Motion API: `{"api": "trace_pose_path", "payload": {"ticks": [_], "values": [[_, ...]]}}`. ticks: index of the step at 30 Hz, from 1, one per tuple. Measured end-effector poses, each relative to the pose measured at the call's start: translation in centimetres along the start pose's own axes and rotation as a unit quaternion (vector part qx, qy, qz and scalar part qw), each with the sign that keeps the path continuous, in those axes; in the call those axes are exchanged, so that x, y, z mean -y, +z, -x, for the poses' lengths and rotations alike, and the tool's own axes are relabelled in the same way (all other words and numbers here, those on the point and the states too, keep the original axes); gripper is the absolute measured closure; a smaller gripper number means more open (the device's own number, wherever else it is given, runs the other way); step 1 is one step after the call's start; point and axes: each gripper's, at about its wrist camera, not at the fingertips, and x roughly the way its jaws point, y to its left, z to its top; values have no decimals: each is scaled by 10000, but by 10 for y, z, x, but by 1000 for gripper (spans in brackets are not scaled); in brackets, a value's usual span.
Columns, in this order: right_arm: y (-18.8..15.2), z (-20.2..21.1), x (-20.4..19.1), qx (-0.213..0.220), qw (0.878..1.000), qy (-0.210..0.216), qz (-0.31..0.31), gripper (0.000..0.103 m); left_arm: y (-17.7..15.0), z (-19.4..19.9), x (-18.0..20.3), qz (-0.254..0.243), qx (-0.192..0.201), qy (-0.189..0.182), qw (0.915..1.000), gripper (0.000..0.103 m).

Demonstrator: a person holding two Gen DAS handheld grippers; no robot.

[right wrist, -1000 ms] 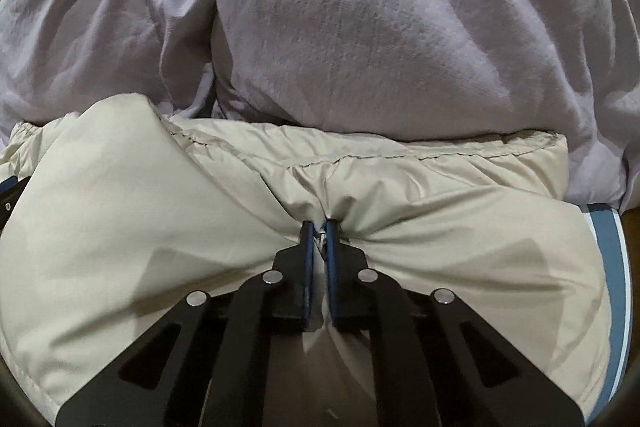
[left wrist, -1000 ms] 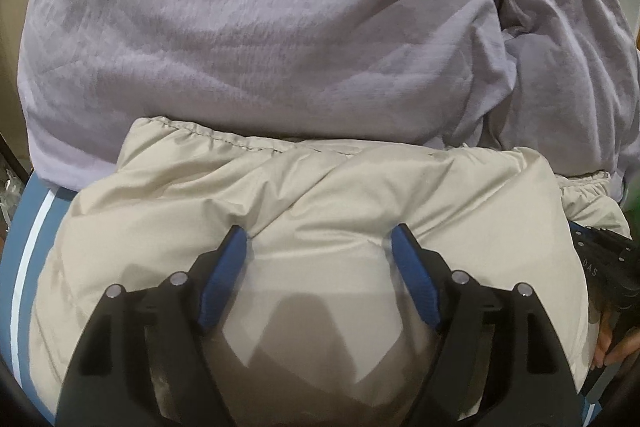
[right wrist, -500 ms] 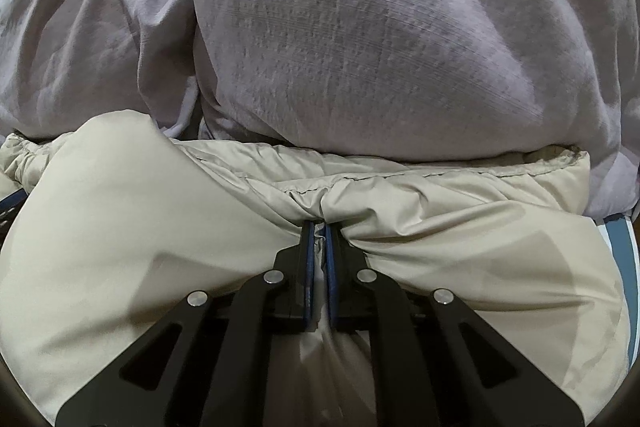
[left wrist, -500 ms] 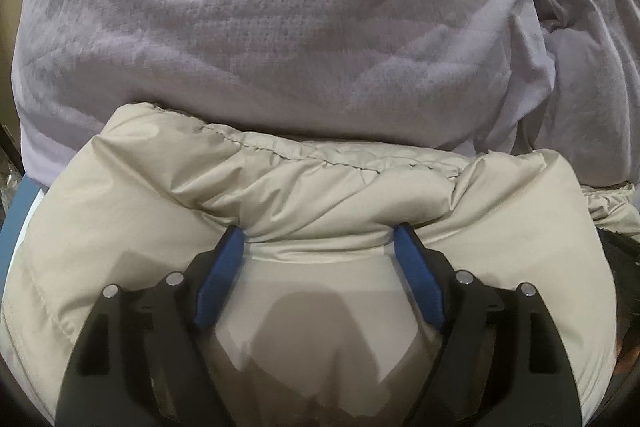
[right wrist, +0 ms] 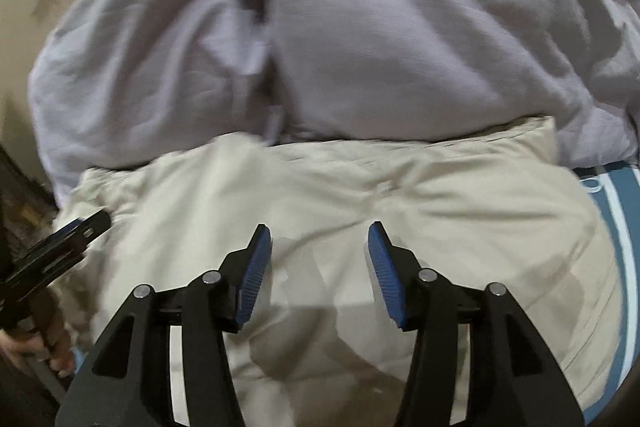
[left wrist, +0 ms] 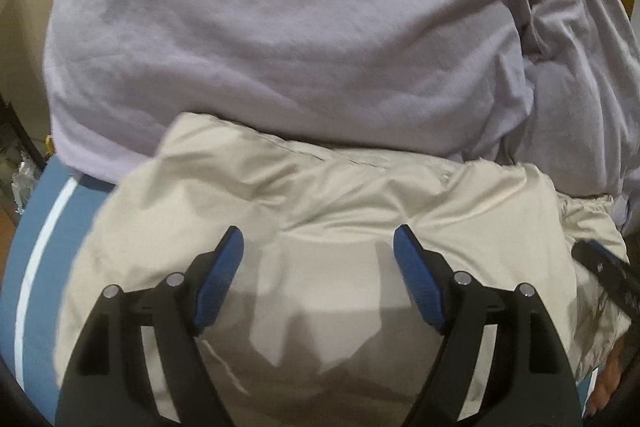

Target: Fold large clothes

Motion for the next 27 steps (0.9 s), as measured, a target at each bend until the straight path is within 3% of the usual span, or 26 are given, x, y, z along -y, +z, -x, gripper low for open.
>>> {"api": "trace_pose_path", "payload": {"ticks": [3, 6, 12, 27], "values": [[-8, -3, -33, -1, 9996, 210, 181, 48, 3, 2, -13, 16, 64, 177, 9998, 25], [-13, -13, -52, -53, 9991, 138, 391, 47, 2, -1, -25, 54, 23, 323, 9995, 25], [-13, -43, -50, -25, 9991, 22, 421, 39, -11, -24, -45, 110, -72, 477, 9988, 25], [-13, -85, -58, 303, 9976, -191, 595, 35, -12, -63, -70, 191, 35, 491, 9986, 22]]}}
